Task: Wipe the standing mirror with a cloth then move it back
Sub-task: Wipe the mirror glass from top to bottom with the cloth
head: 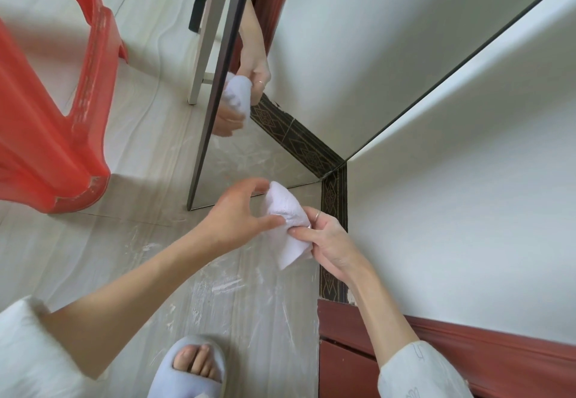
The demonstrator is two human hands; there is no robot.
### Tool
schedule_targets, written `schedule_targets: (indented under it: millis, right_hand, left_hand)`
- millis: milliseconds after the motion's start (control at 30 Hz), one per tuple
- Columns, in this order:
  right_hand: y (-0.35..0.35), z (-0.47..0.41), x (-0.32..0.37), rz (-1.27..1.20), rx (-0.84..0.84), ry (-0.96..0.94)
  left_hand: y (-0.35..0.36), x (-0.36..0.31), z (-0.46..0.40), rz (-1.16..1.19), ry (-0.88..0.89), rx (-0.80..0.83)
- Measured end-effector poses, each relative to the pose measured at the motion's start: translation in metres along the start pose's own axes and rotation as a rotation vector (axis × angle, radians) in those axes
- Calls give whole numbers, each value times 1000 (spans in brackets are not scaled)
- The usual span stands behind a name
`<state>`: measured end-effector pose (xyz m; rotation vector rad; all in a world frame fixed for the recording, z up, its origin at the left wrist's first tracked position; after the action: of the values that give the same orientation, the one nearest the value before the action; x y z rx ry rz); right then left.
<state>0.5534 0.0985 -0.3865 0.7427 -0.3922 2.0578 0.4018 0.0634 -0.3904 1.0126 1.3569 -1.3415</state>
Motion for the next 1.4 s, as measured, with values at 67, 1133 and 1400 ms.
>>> schedule_targets:
  millis: [67, 1133, 1400]
  right_hand:
    - [-5, 0, 3, 23, -24, 1]
    - [-13, -28, -4, -527, -207, 157]
    - [-14, -23, -3, -596, 77, 49]
  left_hand:
    - [2, -7, -2, -45, 58, 11]
    - [14, -38, -21, -267, 420, 11]
    - [29, -36, -18, -201, 342, 259]
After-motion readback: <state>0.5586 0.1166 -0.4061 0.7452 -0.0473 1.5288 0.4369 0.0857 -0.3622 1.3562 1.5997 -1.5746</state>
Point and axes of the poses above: each hand's wrist, its own z-axis away from the middle knuckle, its own y-axis out of the palm, x = y × z, the point moved 6 cm from there along -z, towards the middle knuckle, and after that the axes turned 13 degrees about y, right-handed, at the moved point
